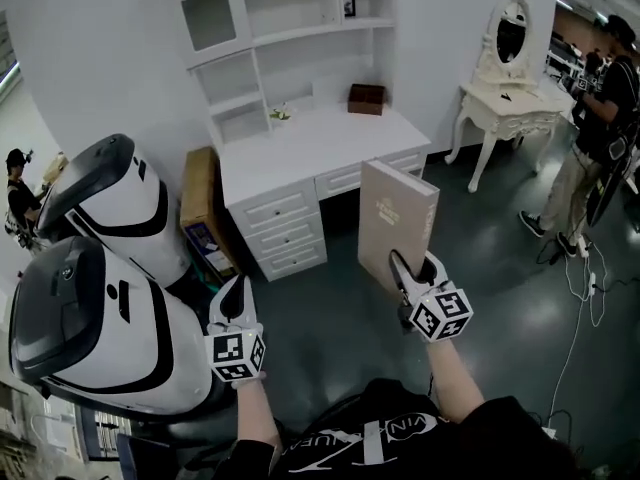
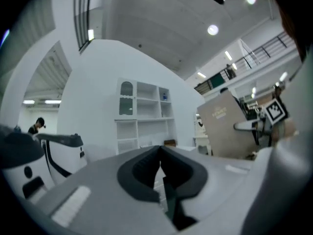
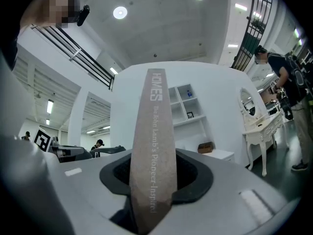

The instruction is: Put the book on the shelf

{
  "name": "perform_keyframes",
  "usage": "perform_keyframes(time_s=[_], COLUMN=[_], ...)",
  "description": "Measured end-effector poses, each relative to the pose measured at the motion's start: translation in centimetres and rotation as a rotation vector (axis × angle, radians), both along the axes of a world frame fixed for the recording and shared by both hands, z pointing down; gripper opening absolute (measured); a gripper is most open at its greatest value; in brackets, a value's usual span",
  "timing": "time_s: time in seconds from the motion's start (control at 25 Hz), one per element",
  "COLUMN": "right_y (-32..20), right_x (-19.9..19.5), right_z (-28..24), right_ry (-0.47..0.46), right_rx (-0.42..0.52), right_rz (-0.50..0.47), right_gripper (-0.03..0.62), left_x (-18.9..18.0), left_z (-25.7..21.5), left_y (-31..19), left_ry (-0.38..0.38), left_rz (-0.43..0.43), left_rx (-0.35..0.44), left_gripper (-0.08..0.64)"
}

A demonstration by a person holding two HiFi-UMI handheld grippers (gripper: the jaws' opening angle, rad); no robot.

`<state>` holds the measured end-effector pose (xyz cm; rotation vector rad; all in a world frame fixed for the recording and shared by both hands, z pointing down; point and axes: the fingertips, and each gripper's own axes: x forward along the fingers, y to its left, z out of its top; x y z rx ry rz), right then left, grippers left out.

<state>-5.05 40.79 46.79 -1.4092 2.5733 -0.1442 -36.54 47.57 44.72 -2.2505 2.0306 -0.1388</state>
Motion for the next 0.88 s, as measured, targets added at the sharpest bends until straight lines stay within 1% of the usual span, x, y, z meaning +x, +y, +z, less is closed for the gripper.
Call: perform_keyframes(time_s=[0.04,0.08,0.12,0.2,0.28,0.36,0.44,0.56,0.88], right_y=[-0.1,-0.1,-0.3,-1.1,-2.5,-4.2,-6.1,-9.7,-21.0], right_x=[0.6,1.3,1.8,2.6,3.0,3.8,4.9,6.1,7.7], right_z=[0.0,0.0,0.1,-0.1,-0.4,-0.6,-0.6,-0.6,-2.3], right_ry=[-0.001,-0.003,-0.005,-0.008,-0.007,-0.008,-0.018,-0.039,-0.058], right_rx=[0.006,0.011,0.016,0.019,0.018,0.020,0.018,0.011,0.033], right_rz=[0.003,0.007,0.013,0.027,0.038,0.047,0.057,0.066,0.045], right_gripper=[0.174,0.175,0.175,0.175,0.175,0.175,0.175,0.175,0.175], left_x=[1.3,2.6,3.7,4.9,5.0,5.1,5.2,5.6,7.4], left_z=[0.0,0.1,0.1,-0.1,-0.3,-0.3,0.1,0.3,-1.9], left_y=[-0.5,-1.0,-1.6,-3.1,-4.9,-6.7,-8.8,-12.3,-23.3], left_ry=[-0.049,-0.073,-0.073,-0.030,0.028,0.075,0.096,0.109,0.118], left_rz=[0.021,0.047,0.074,0.114,0.134,0.136,0.123,0.113,0.099], left_rx=[0.000,0.004,0.011,0.021,0.019,0.011,-0.001,-0.014,0.017], left_gripper=[0.000,0.000,0.000,0.000,0.000,0.000,0.000,0.000,0.000])
